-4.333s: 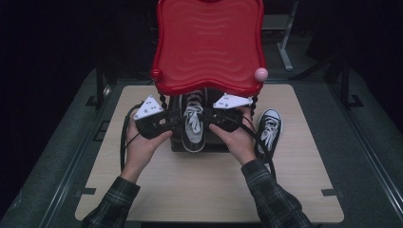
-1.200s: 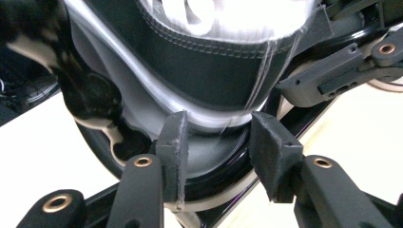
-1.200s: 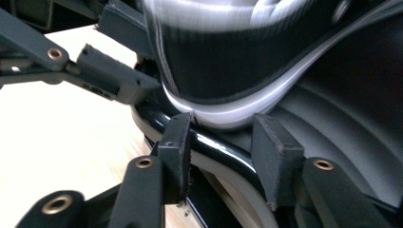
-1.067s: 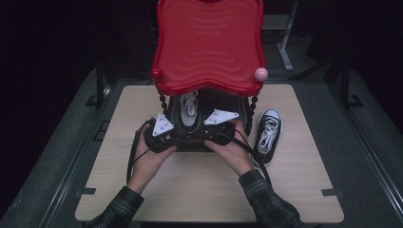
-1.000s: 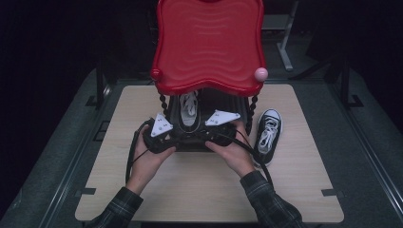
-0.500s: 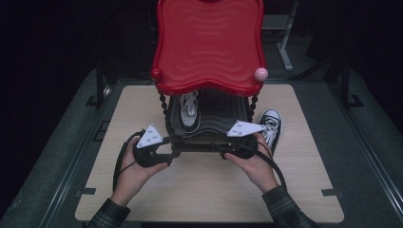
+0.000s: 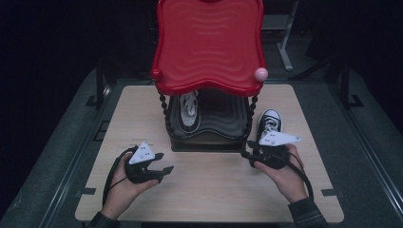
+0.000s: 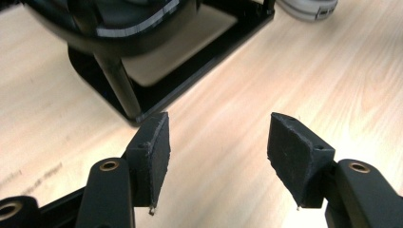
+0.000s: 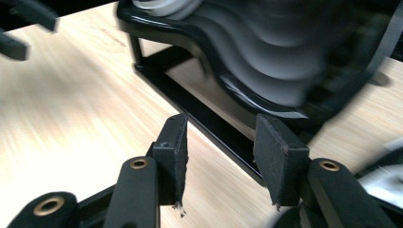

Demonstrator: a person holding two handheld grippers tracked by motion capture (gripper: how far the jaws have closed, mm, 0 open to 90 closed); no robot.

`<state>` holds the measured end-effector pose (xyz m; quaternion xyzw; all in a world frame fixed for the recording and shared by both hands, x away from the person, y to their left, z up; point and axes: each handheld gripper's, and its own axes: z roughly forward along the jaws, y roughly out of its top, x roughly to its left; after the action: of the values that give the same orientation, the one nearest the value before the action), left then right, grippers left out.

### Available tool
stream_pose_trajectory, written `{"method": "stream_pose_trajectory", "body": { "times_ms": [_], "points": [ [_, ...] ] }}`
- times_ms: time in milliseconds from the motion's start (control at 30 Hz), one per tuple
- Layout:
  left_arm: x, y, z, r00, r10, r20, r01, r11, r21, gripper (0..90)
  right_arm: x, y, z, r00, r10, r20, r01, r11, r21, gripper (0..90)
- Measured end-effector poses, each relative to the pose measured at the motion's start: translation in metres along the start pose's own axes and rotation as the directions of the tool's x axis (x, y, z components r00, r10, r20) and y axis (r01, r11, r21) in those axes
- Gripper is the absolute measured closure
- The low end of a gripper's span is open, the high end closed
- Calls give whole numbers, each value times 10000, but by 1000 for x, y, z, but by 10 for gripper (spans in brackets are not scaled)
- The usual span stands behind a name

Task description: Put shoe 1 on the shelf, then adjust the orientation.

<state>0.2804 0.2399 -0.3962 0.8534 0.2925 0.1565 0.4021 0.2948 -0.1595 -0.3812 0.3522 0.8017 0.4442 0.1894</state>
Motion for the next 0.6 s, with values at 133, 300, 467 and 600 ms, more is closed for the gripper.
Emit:
{"method": "stream_pose_trajectory", "body": {
  "times_ms": [133,300,467,600],
  "points": [
    [0,-13,0,10000,-62,53,61,9994,345,386,-16,-5,-11,9980,476,405,-478,9988,36,542],
    [4,-30,4,9997,-236,49,231,9961,855,370,-44,-10,-20,9854,1128,1277,-1134,9935,-24,527],
    [6,-37,8,9995,-328,27,323,9925,1178,362,-70,-15,-22,9643,1652,2070,-1695,9855,33,527],
    [5,-38,12,9996,-265,97,250,9910,1316,361,-92,-18,-16,9453,2004,2575,-2095,9778,79,529]
  ]
}}
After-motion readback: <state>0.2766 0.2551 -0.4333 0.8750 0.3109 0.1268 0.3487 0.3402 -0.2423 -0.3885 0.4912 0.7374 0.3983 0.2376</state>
